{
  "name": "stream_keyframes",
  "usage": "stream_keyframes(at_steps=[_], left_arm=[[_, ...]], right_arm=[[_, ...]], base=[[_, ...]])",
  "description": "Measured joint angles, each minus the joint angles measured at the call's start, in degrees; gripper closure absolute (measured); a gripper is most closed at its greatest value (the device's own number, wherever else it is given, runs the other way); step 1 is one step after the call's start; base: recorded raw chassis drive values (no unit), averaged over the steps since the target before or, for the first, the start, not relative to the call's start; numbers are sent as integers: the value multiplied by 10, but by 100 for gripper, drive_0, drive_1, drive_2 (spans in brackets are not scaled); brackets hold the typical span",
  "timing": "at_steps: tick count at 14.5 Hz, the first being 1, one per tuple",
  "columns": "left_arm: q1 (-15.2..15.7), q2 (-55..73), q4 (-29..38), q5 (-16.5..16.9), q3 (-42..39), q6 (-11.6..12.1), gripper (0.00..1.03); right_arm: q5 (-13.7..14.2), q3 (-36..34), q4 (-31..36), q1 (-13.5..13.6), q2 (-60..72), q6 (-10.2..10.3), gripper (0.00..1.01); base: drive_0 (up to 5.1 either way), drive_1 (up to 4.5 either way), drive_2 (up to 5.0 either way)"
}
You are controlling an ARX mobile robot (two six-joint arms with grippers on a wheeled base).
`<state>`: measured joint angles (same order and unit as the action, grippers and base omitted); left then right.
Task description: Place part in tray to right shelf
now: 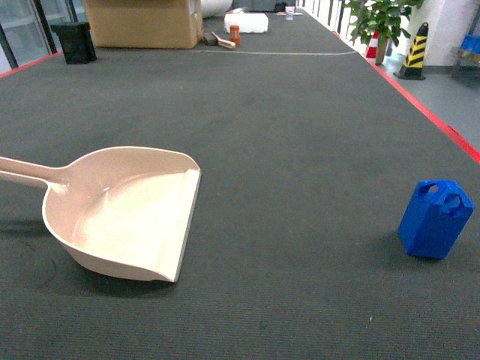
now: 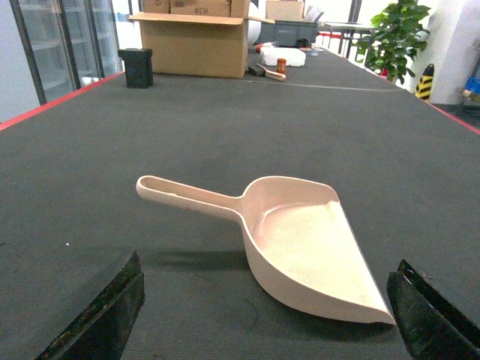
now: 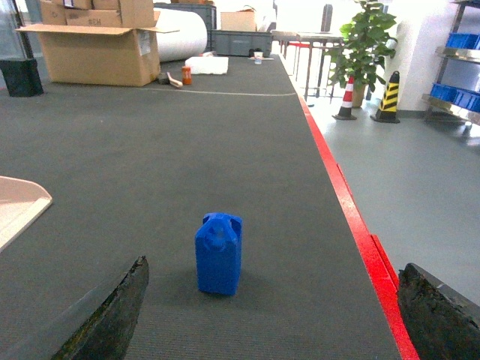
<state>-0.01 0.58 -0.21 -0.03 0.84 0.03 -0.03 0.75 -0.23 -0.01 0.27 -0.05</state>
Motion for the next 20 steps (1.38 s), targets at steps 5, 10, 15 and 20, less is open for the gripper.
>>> stream_keyframes(at_steps=[5,10,15,20], left_arm=[[0,0,0,0,0,0,5],[0,0,0,0,0,0,5],[0,0,0,0,0,0,5],[0,0,0,0,0,0,5]], right_arm=[[0,0,0,0,0,0,3],[0,0,0,0,0,0,3],[0,0,0,0,0,0,3],[0,0,0,0,0,0,3]], base=[[0,0,0],[0,0,0],[0,0,0],[0,0,0]])
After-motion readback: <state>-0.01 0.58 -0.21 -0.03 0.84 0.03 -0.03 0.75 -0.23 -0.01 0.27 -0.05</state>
